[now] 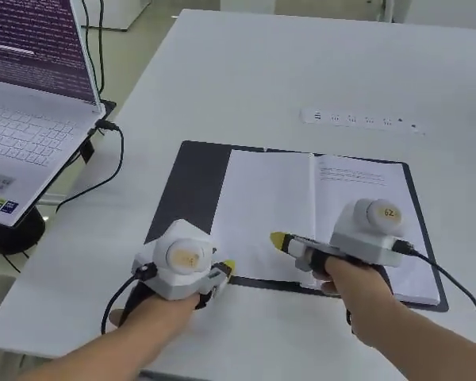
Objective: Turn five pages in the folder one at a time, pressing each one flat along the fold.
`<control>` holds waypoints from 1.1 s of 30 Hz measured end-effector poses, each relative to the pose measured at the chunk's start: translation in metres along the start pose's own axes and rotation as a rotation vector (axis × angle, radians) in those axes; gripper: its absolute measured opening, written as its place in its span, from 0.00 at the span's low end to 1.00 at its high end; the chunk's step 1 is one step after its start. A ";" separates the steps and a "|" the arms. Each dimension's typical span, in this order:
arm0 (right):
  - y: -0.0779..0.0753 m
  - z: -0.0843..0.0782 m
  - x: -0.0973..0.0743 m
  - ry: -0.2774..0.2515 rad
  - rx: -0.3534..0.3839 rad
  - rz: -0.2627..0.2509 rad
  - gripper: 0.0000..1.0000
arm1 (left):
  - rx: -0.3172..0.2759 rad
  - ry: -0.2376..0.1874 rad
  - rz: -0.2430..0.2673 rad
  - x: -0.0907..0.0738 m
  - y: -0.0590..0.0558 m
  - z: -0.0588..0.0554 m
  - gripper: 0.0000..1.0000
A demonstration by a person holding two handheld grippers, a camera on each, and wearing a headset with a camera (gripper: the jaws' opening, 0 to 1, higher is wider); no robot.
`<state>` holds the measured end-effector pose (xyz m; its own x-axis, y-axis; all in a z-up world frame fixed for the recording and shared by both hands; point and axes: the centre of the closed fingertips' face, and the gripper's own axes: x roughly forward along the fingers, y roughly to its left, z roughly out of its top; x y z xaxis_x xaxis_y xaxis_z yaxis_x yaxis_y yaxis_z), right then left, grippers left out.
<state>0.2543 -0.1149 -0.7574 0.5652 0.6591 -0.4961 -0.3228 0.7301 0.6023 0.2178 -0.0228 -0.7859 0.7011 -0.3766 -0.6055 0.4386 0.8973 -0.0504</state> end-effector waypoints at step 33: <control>-0.072 0.053 0.034 -0.042 0.438 -0.014 0.00 | 0.039 -0.044 0.054 -0.001 0.002 -0.005 0.22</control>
<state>0.3371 -0.1544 -0.7840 0.6004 0.6351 -0.4860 0.0322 0.5880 0.8082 0.2147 -0.0194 -0.7897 0.7479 -0.3388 -0.5708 0.4205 0.9072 0.0124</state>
